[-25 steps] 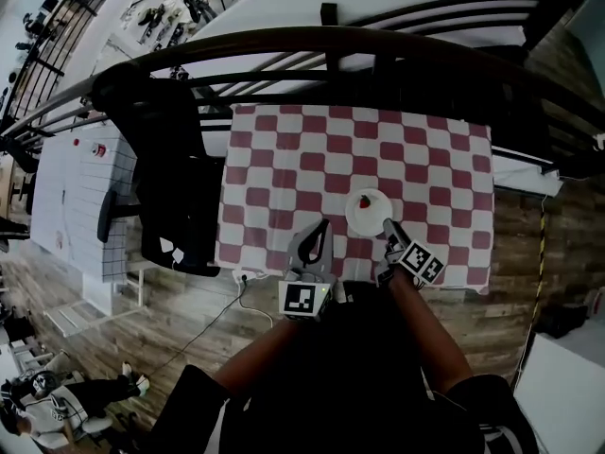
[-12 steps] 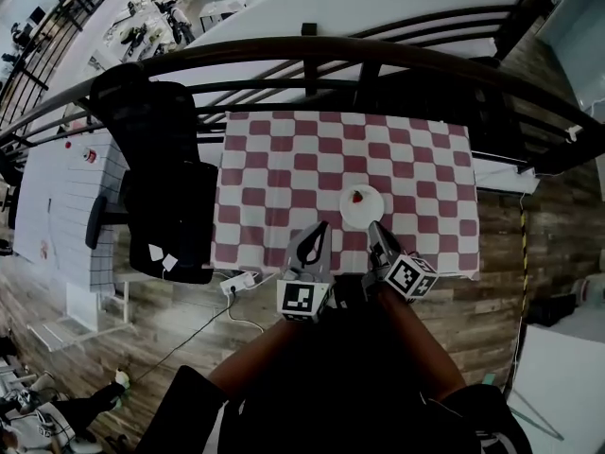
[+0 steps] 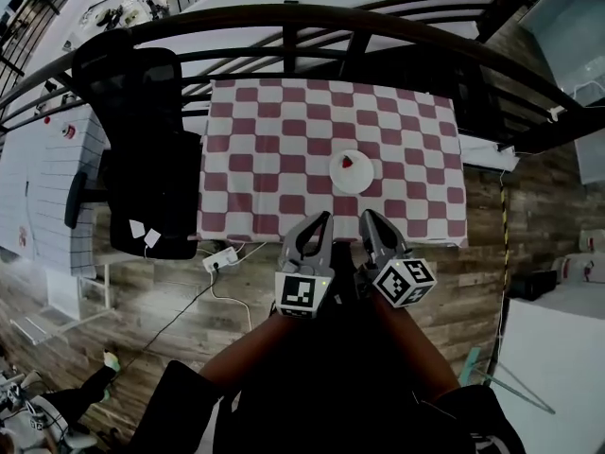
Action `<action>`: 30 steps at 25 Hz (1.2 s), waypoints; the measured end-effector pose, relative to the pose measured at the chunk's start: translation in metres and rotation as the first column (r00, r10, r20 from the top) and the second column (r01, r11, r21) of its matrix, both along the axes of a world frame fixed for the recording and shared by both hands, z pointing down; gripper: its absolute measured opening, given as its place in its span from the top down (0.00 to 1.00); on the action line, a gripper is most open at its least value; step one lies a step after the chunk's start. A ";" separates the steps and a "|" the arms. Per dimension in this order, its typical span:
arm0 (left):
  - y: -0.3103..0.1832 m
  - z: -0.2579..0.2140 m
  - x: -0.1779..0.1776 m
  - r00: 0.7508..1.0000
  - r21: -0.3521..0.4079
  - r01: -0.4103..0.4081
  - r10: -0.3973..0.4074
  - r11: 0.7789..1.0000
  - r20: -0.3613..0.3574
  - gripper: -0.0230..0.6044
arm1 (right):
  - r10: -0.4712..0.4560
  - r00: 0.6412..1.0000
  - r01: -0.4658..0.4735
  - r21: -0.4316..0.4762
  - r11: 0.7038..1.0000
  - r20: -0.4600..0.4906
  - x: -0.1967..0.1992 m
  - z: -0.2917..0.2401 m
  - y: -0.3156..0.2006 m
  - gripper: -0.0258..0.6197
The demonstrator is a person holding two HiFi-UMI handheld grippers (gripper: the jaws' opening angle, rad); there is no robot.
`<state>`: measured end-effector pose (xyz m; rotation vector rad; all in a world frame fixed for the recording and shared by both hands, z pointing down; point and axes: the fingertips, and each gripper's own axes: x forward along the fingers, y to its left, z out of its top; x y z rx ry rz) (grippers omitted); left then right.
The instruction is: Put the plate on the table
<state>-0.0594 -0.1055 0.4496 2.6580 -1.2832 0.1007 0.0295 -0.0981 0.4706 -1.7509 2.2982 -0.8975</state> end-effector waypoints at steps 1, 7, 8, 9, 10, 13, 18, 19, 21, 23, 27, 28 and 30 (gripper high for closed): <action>0.005 -0.002 0.000 1.000 -0.003 -0.002 0.002 1.000 -0.007 0.95 | -0.004 1.000 0.004 0.003 1.000 -0.012 -0.003 -0.004 0.005 0.96; 0.038 -0.018 0.014 0.999 0.012 -0.014 0.014 1.000 -0.032 0.95 | -0.032 0.994 0.036 0.039 0.999 -0.102 -0.019 -0.026 0.039 0.96; 0.044 -0.019 0.017 1.000 0.021 -0.009 0.010 1.000 -0.028 0.95 | -0.033 0.992 0.040 0.057 0.998 -0.119 -0.018 -0.030 0.043 0.96; 0.049 -0.020 0.019 1.000 0.026 0.001 0.000 1.000 -0.028 0.95 | -0.036 0.990 0.047 0.074 0.996 -0.137 -0.017 -0.034 0.047 0.96; 0.053 -0.021 0.020 1.000 0.032 0.014 -0.013 0.999 -0.028 0.95 | -0.042 0.986 0.057 0.090 0.994 -0.160 -0.016 -0.037 0.051 0.96; 0.062 -0.033 0.030 0.999 0.072 0.037 -0.036 0.997 -0.015 0.95 | -0.054 0.971 0.089 0.141 0.986 -0.233 -0.008 -0.046 0.065 0.96; 0.091 -0.049 0.066 0.997 0.117 0.074 -0.076 0.990 0.014 0.95 | -0.035 0.967 0.087 0.197 0.977 -0.253 0.032 -0.065 0.103 0.96; 0.100 -0.051 0.074 0.997 0.126 0.077 -0.080 0.989 0.017 0.95 | -0.024 0.966 0.078 0.200 0.977 -0.257 0.041 -0.067 0.112 0.96; 0.119 -0.054 0.093 0.997 0.137 0.077 -0.079 0.988 0.011 0.95 | 0.003 0.962 0.056 0.205 0.977 -0.275 0.062 -0.071 0.128 0.96; 0.139 -0.057 0.111 0.997 0.149 0.073 -0.075 0.986 0.008 0.95 | 0.028 0.953 0.040 0.217 0.975 -0.301 0.081 -0.078 0.142 0.96; 0.171 -0.063 0.137 0.996 0.186 0.076 -0.083 0.980 0.027 0.95 | 0.031 0.941 0.052 0.235 0.971 -0.336 0.104 -0.087 0.169 0.96; 0.178 -0.066 0.143 0.996 0.201 0.074 -0.082 0.977 0.035 0.95 | 0.023 0.934 0.065 0.231 0.971 -0.357 0.108 -0.086 0.177 0.96; 0.191 -0.072 0.151 0.996 0.225 0.080 -0.088 0.971 0.024 0.95 | 0.010 0.924 0.082 0.225 0.971 -0.381 0.113 -0.081 0.190 0.96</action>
